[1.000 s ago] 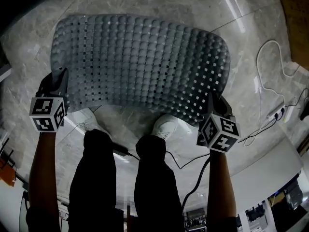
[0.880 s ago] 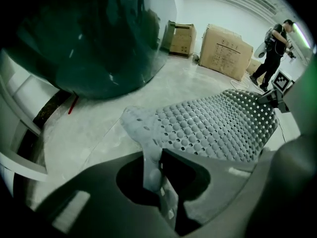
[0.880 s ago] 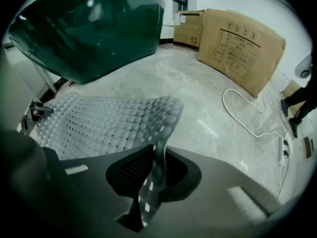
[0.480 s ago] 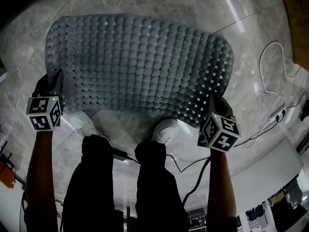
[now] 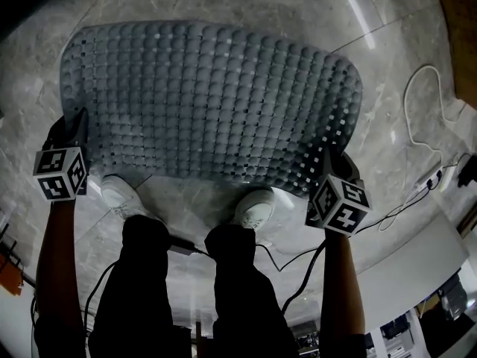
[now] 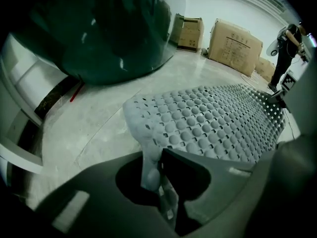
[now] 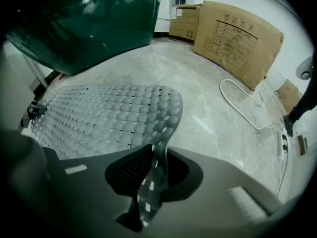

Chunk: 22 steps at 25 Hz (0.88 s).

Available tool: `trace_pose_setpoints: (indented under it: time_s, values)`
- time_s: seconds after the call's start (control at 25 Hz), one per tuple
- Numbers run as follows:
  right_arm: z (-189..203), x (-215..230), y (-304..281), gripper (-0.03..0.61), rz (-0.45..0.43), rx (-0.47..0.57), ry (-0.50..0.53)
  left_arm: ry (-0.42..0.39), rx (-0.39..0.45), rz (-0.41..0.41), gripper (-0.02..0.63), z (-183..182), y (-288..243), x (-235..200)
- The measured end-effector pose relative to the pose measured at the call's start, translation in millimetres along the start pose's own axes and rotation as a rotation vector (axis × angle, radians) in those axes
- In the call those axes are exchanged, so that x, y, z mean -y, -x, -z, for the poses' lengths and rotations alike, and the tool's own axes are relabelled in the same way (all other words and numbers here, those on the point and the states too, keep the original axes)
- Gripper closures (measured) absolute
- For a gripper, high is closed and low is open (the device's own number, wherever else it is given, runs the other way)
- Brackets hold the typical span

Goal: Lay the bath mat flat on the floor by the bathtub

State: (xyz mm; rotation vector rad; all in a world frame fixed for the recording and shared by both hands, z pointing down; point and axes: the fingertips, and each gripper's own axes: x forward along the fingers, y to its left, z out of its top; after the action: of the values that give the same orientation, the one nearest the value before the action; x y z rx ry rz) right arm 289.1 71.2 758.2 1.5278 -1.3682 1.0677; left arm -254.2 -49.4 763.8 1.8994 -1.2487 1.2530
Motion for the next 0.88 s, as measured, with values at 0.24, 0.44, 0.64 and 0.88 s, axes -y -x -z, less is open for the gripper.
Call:
trace_pose_setpoints:
  time_s: [0.24,0.44,0.64,0.88]
  values:
    - [2.2,2.6,-3.3,0.492,0.011,-0.008,-0.003,-0.007,-0.008,-0.015,0.574,4.1,-4.4,-1.9]
    - [3.3,7.6,-5.2,0.469,0.035,-0.016,-0.015,-0.008,-0.015,-0.021,0.566,4.3,-7.9,-3.9]
    - [4.8,11.6,-5.8,0.445,0.06,-0.027,-0.027,-0.007,-0.034,-0.036,0.554,6.8,-8.1,-6.1]
    - [8.3,24.2,-5.4,0.373,0.104,-0.024,-0.055,-0.005,-0.046,-0.073,0.485,8.5,-9.4,-14.7]
